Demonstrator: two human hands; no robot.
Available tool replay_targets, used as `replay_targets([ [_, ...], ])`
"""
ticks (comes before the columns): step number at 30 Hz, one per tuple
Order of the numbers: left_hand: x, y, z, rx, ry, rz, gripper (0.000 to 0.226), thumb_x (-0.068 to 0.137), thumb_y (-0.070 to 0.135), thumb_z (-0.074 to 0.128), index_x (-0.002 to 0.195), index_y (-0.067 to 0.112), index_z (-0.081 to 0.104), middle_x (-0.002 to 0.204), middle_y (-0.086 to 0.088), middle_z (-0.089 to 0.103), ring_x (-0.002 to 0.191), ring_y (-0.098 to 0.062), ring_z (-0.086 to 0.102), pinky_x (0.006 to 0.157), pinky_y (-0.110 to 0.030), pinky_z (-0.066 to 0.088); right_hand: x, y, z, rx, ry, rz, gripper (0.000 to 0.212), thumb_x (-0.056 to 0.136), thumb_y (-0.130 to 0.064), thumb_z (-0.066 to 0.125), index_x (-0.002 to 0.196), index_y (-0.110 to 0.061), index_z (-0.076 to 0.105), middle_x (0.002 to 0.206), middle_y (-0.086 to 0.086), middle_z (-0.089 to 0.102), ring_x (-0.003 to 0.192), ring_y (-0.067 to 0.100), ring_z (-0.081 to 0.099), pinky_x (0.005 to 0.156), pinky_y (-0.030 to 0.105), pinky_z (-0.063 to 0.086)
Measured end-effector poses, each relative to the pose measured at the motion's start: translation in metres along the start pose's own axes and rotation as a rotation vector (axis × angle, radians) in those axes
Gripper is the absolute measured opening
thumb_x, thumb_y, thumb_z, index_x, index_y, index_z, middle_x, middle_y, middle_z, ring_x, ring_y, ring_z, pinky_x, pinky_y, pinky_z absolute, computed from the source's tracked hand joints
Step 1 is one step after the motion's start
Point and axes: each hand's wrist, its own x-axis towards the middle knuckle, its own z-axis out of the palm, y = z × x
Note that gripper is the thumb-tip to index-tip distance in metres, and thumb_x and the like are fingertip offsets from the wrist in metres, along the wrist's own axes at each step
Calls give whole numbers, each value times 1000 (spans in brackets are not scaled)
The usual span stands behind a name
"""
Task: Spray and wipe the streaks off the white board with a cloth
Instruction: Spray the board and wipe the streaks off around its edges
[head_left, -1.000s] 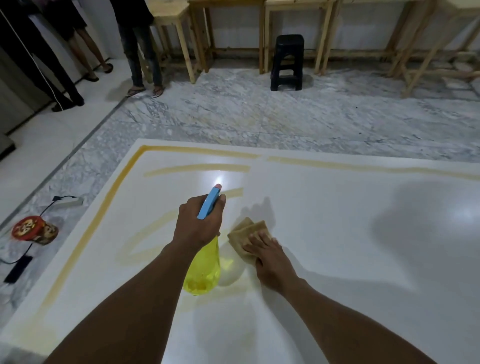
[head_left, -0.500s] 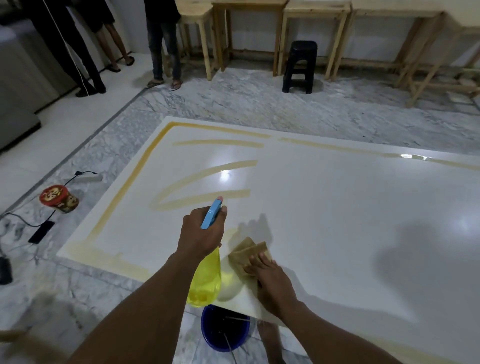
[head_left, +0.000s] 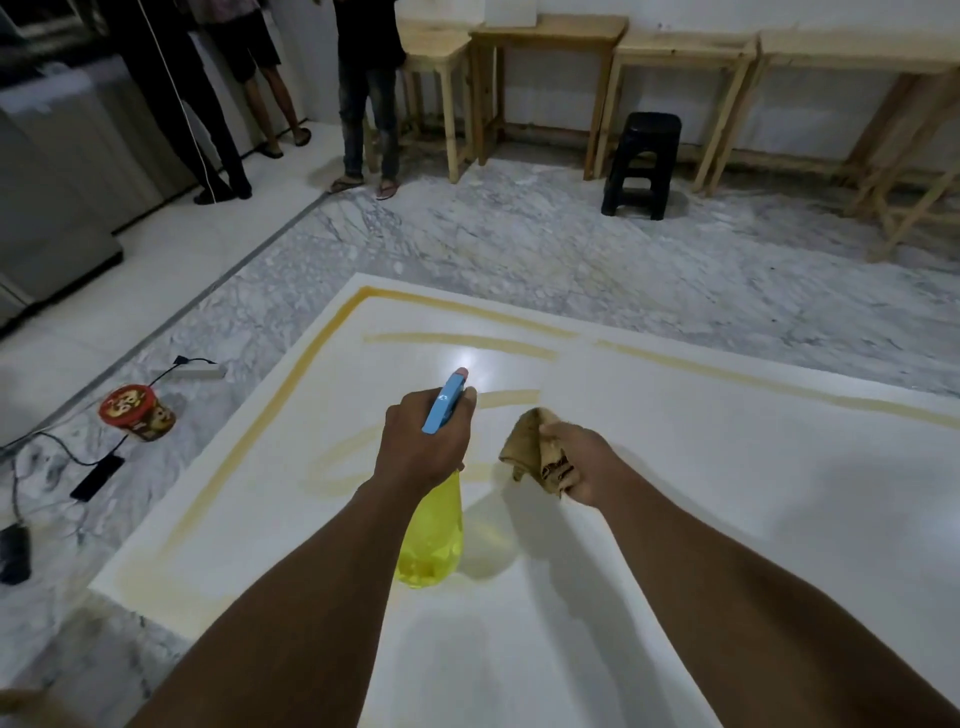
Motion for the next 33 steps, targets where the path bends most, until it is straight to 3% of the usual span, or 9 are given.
replay_targets([
  [5, 59, 11, 12, 11, 13, -28, 33, 102, 39, 61, 91, 9, 70, 89, -25, 73, 48, -22, 71, 53, -29, 63, 74, -66, 5, -744, 334, -455, 31, 91, -15, 45, 114, -22, 64, 106, 10, 68, 96, 33, 64, 78, 36, 51],
  [7, 76, 12, 16, 38, 23, -22, 34, 102, 39, 61, 86, 11, 71, 85, -24, 73, 49, -20, 71, 56, -31, 63, 102, -79, 2, -832, 365, -562, 43, 90, -8, 43, 126, -23, 60, 115, 10, 67, 107, 36, 61, 85, 36, 50],
  [10, 95, 10, 22, 44, 26, -19, 30, 102, 38, 62, 84, 18, 73, 83, -23, 73, 53, -18, 72, 60, -40, 66, 139, -96, 1, -882, 369, -674, 52, 87, -3, 42, 132, -24, 58, 125, 8, 64, 117, 33, 57, 96, 40, 48],
  [12, 107, 5, 25, 63, 26, -21, 32, 102, 37, 62, 87, 11, 74, 85, -24, 73, 57, -17, 72, 54, -32, 64, 165, -98, -1, -975, 336, -699, 50, 89, -9, 44, 135, -26, 56, 135, 6, 58, 126, 30, 51, 104, 42, 43],
  [16, 125, -5, 30, 115, 28, -46, 40, 102, 38, 61, 92, 0, 72, 85, -24, 74, 60, -15, 72, 47, -20, 56, 208, -84, -1, -1527, 162, -636, 47, 90, -37, 49, 135, -26, 53, 148, 7, 41, 138, 33, 34, 105, 50, 39],
  [18, 128, -8, 31, 113, 24, -61, 42, 102, 37, 61, 93, -3, 71, 87, -25, 73, 61, -19, 72, 45, -17, 53, 213, -76, -3, -1536, 147, -624, 48, 91, -41, 43, 135, -27, 52, 154, 5, 34, 143, 32, 27, 107, 52, 36],
  [22, 126, -11, 33, 104, 24, -73, 42, 102, 35, 62, 94, -5, 70, 88, -27, 72, 55, -26, 70, 44, -16, 52, 204, -47, -11, -1348, 139, -769, 39, 96, -21, 49, 134, -26, 58, 155, -2, 39, 149, 23, 22, 115, 47, 25],
  [28, 101, -22, 32, 84, 28, -102, 37, 103, 36, 61, 94, 1, 71, 87, -23, 74, 51, -24, 72, 46, -18, 53, 151, 2, -7, -1345, 85, -939, 39, 85, -7, 57, 119, -22, 68, 135, -1, 56, 132, 27, 47, 94, 50, 48],
  [33, 61, -32, 19, 58, 25, -101, 29, 103, 36, 62, 95, 9, 71, 86, -22, 74, 49, -22, 70, 45, -13, 50, 90, 51, 6, -1373, 17, -802, 43, 95, -11, 47, 135, -24, 59, 157, -2, 37, 148, 23, 23, 112, 45, 29],
])
